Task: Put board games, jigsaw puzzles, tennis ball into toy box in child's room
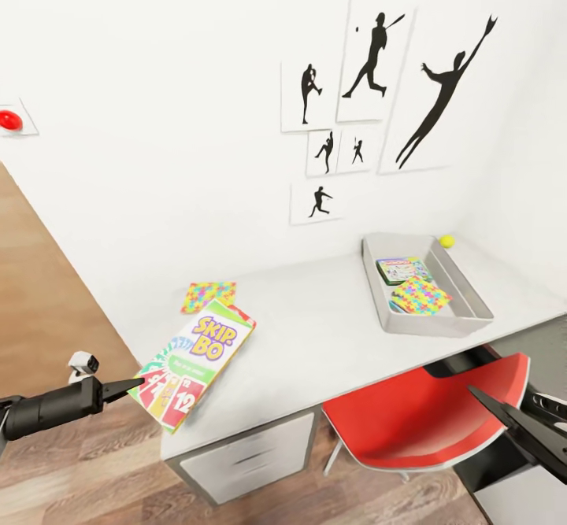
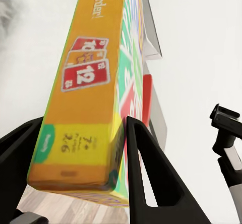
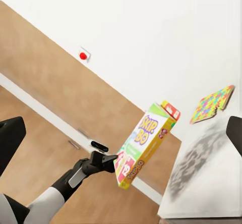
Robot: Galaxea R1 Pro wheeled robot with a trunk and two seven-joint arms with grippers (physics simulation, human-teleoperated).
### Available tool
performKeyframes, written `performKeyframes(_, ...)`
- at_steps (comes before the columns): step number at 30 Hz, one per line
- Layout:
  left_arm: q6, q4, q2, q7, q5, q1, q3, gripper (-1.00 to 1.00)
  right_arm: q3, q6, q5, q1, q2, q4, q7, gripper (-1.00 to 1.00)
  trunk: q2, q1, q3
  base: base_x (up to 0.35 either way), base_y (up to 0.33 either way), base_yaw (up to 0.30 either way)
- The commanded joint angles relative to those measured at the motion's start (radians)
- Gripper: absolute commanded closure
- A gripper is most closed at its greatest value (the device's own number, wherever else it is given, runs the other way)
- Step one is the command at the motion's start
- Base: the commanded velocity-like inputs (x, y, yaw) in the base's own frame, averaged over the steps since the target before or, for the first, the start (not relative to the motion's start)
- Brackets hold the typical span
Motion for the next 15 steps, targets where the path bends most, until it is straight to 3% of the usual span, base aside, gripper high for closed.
performKeyframes(1,0.010,0.000,0.002,-0.004,0.000,-0.001,0.000,1.00,0.000,0.009,-0.005,0.000,0.000,-0.001,-0.001,-1.00,-0.002,0.001,0.000,0.000,0.000,-0.152)
performKeyframes(15,0.010,0.000,0.010,-0.004,0.000,-0.001,0.000,1.00,-0.001,0.009,-0.005,0.000,0.000,0.000,-0.001,-1.00,-0.002,0.001,0.023,0.000,0.000,-0.152)
